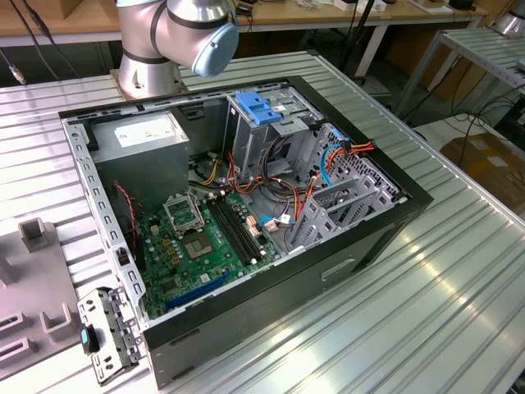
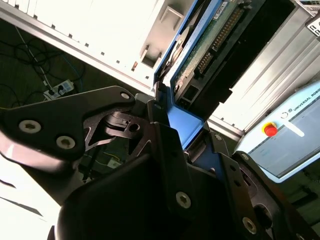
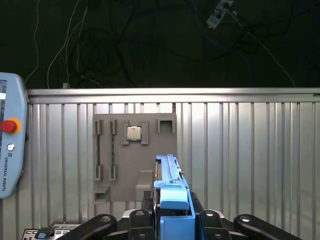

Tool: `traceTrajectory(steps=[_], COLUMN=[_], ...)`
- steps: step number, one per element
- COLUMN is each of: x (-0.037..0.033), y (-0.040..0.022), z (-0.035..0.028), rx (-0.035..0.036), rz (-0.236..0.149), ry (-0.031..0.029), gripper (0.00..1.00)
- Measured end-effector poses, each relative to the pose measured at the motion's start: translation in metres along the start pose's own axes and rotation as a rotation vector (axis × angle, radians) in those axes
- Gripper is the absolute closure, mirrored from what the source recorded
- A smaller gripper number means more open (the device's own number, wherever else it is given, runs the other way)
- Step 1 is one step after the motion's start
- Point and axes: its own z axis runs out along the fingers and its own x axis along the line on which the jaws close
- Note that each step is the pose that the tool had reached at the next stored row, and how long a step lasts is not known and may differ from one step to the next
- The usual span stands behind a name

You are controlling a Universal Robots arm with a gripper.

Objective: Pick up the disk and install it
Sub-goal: 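Pick up the disk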

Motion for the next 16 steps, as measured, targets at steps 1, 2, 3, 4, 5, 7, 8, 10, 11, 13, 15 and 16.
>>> traceTrajectory(steps=[1, 2, 3, 4, 5, 7, 8, 10, 11, 13, 15, 16], x=[0.0, 0.0, 0.0, 0.0, 0.0, 0.0, 0.0, 0.0, 0.0, 0.0, 0.0001, 0.0001], y=[-0.0001, -0.0002, -0.0002, -0.0002, -0.0002, -0.0004, -0.0004, -0.0003, -0.0003, -0.0003, -0.0006, -0.0011], z=[0.0, 0.0, 0.0, -0.0001, -0.0004, -0.0034, -0.0039, -0.0038, -0.0039, -0.004, -0.0039, -0.0039], rx=[0.0, 0.0, 0.0, 0.0, 0.0, -0.0002, -0.0001, 0.0001, 0.0001, 0.0, 0.0001, 0.0], rz=[0.0, 0.0, 0.0, 0.0, 0.0, 0.0, 0.0, 0.0, 0.0, 0.0, 0.0, 0.0], ry=[0.0, 0.0, 0.0, 0.0, 0.0, 0.0001, 0.0001, 0.0, 0.0, 0.0, 0.0, 0.0], gripper=[0.63, 0.63, 0.63, 0.63, 0.63, 0.63, 0.63, 0.63, 0.63, 0.63, 0.63, 0.63])
